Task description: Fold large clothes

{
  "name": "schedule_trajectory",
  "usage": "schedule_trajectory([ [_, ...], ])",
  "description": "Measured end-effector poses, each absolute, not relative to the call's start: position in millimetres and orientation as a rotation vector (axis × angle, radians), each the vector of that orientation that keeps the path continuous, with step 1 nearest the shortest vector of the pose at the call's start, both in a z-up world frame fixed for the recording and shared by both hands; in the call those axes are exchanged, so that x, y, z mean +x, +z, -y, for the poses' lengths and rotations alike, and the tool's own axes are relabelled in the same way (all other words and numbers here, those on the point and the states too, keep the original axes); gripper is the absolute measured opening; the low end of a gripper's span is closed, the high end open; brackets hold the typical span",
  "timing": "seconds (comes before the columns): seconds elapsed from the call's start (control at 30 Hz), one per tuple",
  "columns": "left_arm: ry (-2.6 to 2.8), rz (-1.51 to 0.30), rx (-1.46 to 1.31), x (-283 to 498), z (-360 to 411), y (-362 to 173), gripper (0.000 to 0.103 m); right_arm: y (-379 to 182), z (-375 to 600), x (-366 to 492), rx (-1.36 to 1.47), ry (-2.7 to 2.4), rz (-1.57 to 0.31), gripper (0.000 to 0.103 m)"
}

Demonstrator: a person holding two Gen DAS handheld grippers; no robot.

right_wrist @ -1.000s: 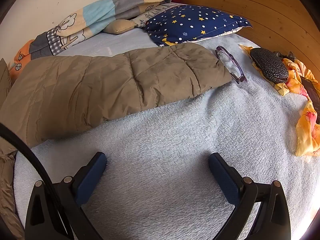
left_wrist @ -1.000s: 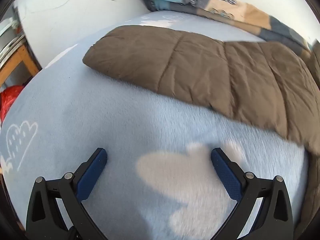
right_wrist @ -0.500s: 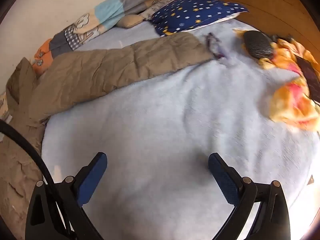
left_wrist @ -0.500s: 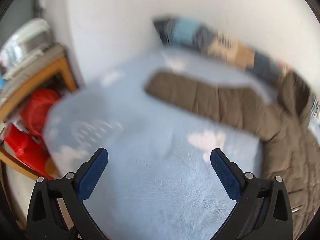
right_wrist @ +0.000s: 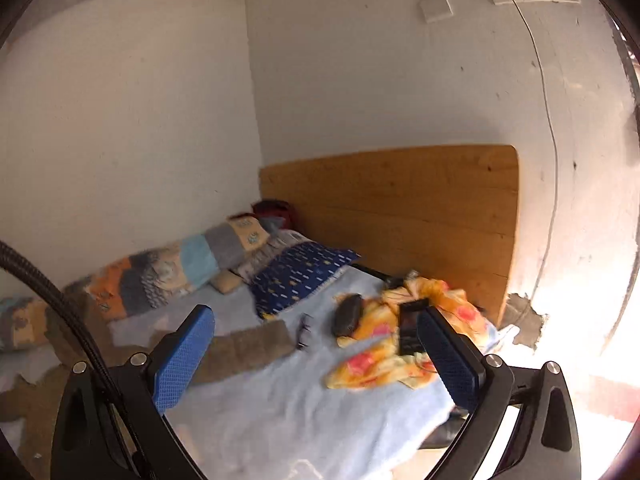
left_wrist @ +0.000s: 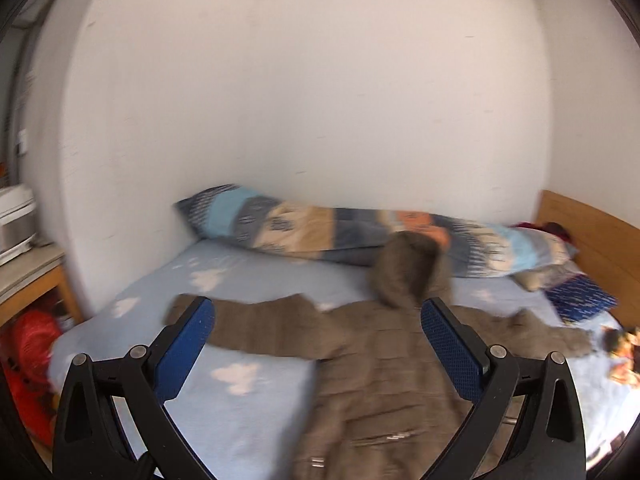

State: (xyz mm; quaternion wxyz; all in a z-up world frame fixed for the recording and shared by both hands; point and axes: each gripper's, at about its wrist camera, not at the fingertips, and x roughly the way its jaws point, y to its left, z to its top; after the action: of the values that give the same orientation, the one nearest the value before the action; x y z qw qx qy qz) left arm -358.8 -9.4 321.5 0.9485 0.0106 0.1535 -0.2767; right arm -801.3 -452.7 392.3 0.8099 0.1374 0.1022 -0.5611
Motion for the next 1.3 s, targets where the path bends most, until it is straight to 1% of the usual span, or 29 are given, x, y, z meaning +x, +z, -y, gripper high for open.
schedule_trajectory([
  [0.1,-0.681,-0.349,0.016,-394.3,51.1,322.9,0.103,414.1,396.1,-757.0,0.255,-1.045,-0.153,0.103],
  [0.2,-0.752,-0.426,0.015,-435.0,76.2,299.0,0.103,411.5,336.0,-698.8,0.226,-0.855,-0.144,0.103],
  [0.3,-0.697,-0.461,0.048,-464.8,88.0,259.5,0.103,383.8,286.6,-646.7,0.258,-0.72,-0.187,0.103],
  [0.4,-0.589,-0.547,0.075,-459.1,81.5,222.7,0.103,339.3,247.5,-603.1,0.313,-0.624,-0.263,0.103],
  [0.5,-0.542,-0.668,0.062,-435.1,75.3,191.3,0.103,296.8,226.5,-571.0,0.315,-0.597,-0.375,0.103],
  [0.57,-0.503,-0.688,0.079,-427.1,68.4,180.6,0.103,268.6,217.4,-561.1,0.33,-0.575,-0.438,0.103],
  [0.67,-0.449,-0.649,0.152,-425.4,71.0,168.1,0.103,243.3,205.0,-544.4,0.282,-0.535,-0.53,0.103],
  [0.9,-0.45,-0.728,0.22,-411.4,83.7,132.4,0.103,217.1,208.2,-522.0,0.292,-0.527,-0.632,0.103],
  [1.03,-0.451,-0.744,0.234,-407.6,87.6,125.2,0.103,195.8,215.9,-518.0,0.325,-0.522,-0.704,0.103],
  [1.3,-0.451,-0.753,0.253,-404.1,85.1,116.2,0.103,183.4,218.5,-514.9,0.33,-0.516,-0.742,0.103],
])
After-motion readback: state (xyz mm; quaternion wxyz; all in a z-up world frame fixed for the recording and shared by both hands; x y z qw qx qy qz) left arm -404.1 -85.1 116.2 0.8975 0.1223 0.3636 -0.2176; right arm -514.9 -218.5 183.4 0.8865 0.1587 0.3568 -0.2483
